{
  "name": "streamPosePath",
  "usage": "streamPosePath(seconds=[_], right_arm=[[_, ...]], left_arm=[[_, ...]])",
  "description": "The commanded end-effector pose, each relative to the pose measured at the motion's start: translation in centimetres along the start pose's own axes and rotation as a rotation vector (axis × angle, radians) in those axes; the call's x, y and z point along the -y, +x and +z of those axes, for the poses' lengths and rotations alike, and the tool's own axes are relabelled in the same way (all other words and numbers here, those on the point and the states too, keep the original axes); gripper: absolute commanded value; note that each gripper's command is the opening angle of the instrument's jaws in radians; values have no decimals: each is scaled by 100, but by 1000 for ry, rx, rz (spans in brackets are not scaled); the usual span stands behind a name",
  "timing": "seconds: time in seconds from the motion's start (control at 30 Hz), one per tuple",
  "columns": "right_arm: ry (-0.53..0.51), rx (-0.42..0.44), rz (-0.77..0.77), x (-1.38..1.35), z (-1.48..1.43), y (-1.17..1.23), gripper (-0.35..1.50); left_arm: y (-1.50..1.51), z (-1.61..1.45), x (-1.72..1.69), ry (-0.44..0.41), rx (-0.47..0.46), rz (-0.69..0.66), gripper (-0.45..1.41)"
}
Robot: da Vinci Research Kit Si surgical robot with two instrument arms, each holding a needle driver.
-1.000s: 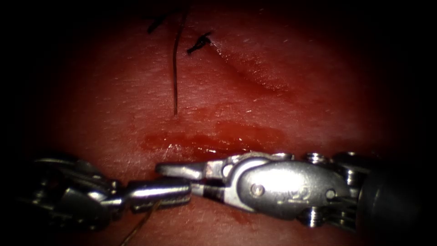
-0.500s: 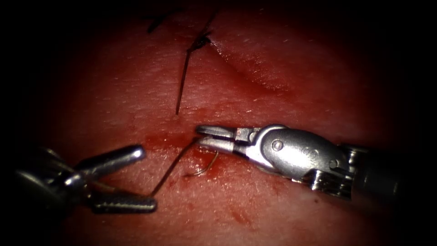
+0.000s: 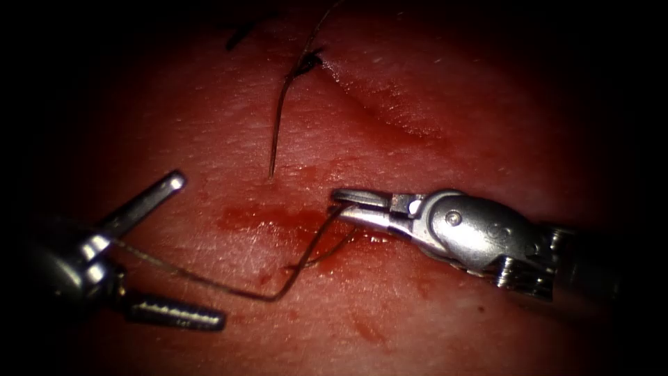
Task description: Wound Closure
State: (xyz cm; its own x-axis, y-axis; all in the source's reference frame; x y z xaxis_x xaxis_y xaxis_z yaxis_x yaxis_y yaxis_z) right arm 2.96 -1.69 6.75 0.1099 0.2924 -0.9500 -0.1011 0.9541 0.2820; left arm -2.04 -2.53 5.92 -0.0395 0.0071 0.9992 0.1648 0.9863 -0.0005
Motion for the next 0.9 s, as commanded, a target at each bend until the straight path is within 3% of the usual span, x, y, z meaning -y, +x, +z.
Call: streamPosePath(seconds=[0.03, 0.13, 0.27, 0.33, 0.37, 0.4, 0.77, 0.8, 0.83, 0.9], right_arm=[[0, -1, -2, -2, 9, -2, -35], [1, -1, -2, -2, 9, -2, -35], [1, -2, -2, -1, 9, -2, -35], [1, -2, -2, -1, 10, -2, -35], [0, -1, -2, -1, 10, -2, -35], [0, -1, -2, -1, 10, -2, -35], [26, -15, 9, 3, 11, 4, -35], [30, -16, 23, 4, 11, 6, -5], [31, -17, 44, 4, 11, 10, 52], [32, -18, 58, 5, 11, 17, 116]], left_arm=[[2, 6, 3, 20, 18, -33, 67], [-3, 8, 9, 75, 71, -97, 64], [-1, 11, 8, 96, 90, -129, 34], [2, 9, 5, 95, 87, -142, 5], [5, 6, 1, 89, 84, -142, -27], [7, 4, 1, 92, 86, -142, -45], [6, -5, -8, 61, 60, -77, -45], [6, -5, -11, 53, 54, -68, -45], [5, -6, -15, 48, 50, -64, -45], [5, -6, -22, 41, 46, -51, -45]])
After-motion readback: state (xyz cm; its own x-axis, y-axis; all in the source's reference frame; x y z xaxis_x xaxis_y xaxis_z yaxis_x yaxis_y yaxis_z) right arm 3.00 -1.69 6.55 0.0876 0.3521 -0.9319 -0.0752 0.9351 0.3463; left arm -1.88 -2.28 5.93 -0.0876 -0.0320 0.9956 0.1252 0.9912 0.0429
